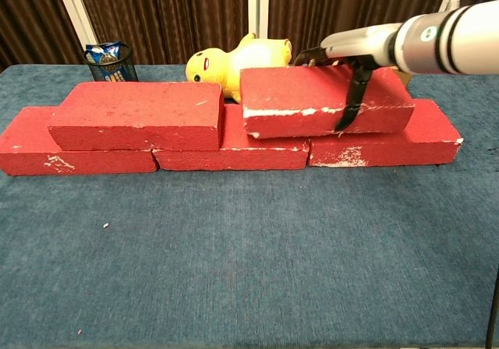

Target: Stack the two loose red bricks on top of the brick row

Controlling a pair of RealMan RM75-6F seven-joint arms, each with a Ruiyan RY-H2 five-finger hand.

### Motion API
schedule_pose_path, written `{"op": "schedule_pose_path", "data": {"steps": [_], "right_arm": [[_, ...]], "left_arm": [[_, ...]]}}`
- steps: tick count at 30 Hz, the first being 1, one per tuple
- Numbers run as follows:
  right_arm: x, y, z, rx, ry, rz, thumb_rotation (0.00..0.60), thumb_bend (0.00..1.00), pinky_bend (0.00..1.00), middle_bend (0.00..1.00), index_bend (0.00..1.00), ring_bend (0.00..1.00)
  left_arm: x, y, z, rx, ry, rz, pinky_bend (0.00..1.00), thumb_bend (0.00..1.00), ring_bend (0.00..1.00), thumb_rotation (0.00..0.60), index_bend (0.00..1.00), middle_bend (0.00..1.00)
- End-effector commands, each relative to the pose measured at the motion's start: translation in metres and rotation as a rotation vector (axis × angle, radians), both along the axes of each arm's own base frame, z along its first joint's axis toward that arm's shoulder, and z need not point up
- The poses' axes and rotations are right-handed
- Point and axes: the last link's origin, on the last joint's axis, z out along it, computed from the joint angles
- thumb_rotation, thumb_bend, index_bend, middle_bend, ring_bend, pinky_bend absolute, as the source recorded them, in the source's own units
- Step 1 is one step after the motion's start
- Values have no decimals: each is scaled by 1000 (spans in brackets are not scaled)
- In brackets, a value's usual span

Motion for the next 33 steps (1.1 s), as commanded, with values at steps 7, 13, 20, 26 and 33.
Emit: {"op": "schedule_pose_path", "data": {"steps": [7, 13, 20, 26, 33], "right_arm": [[14, 6, -16, 8, 18, -19, 600, 0, 0, 61, 0, 28], [20, 6, -17, -1, 18, -12, 600, 0, 0, 61, 0, 15], [21, 6, -23, 12, 31, -17, 600, 0, 0, 39, 0, 0], [23, 5, -27, 16, 24, -18, 600, 0, 0, 64, 0, 4], [22, 5, -30, 25, 30, -20, 600, 0, 0, 134, 0, 82]], "left_arm": [[-1, -1, 3, 40, -4, -28, 0, 51, 0, 600, 0, 0], [-3, -1, 3, 34, -11, -20, 0, 51, 0, 600, 0, 0], [-5, -1, 2, 24, -12, -15, 0, 51, 0, 600, 0, 0], [-7, -2, 2, 18, -20, -8, 0, 51, 0, 600, 0, 0], [-9, -2, 2, 11, -24, -2, 0, 51, 0, 600, 0, 0]]}}
